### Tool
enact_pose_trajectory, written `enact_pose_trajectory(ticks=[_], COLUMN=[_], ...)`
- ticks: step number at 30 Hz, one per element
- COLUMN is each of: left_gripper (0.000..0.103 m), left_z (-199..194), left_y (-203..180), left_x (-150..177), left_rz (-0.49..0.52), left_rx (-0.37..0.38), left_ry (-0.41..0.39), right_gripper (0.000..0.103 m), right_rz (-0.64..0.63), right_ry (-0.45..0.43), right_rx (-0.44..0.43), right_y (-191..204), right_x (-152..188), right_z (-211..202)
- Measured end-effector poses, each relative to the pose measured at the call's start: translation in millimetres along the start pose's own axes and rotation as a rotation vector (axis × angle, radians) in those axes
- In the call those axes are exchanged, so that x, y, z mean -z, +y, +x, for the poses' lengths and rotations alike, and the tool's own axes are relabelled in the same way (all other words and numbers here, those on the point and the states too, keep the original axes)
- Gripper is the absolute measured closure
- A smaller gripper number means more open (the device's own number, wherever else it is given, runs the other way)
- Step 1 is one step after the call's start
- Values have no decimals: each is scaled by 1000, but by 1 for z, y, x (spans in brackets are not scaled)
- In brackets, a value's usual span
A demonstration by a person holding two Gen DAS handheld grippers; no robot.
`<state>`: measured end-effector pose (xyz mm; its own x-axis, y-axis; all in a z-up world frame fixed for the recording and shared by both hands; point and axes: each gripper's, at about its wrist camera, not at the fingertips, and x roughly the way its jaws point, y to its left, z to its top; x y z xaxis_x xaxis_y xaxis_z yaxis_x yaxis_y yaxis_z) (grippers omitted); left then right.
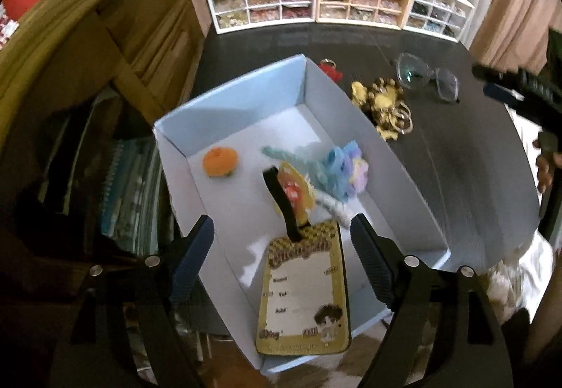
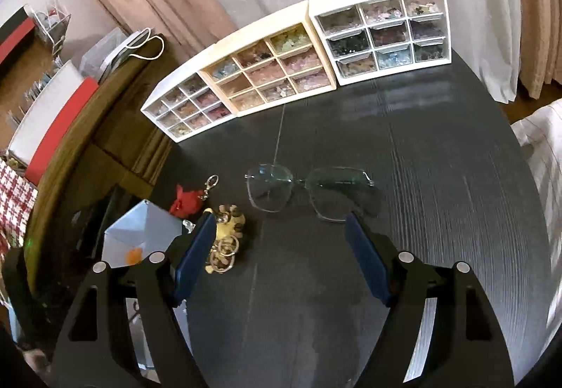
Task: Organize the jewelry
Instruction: 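Move the left tool to the red knit keychain while the right tool reaches the yellow bead keychain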
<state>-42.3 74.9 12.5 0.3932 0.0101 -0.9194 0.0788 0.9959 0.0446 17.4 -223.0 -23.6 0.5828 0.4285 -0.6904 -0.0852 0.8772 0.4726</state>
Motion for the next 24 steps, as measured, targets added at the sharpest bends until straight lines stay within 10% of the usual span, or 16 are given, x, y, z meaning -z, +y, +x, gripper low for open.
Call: enact_pose_trajectory(ticks=[15, 24], left_gripper=[21, 21], left_z=[2, 65], left_y=[-29, -62], left_x=[-103, -151], left_rz=[192, 327], left_rx=[1, -75], left_ry=[-107, 52], right_gripper=[30, 30], right_rz=[-75, -191], right_ry=[21, 21], right_rx=[-85, -145], right_y=[8, 25], right_x=[12, 25], right_z=[15, 34])
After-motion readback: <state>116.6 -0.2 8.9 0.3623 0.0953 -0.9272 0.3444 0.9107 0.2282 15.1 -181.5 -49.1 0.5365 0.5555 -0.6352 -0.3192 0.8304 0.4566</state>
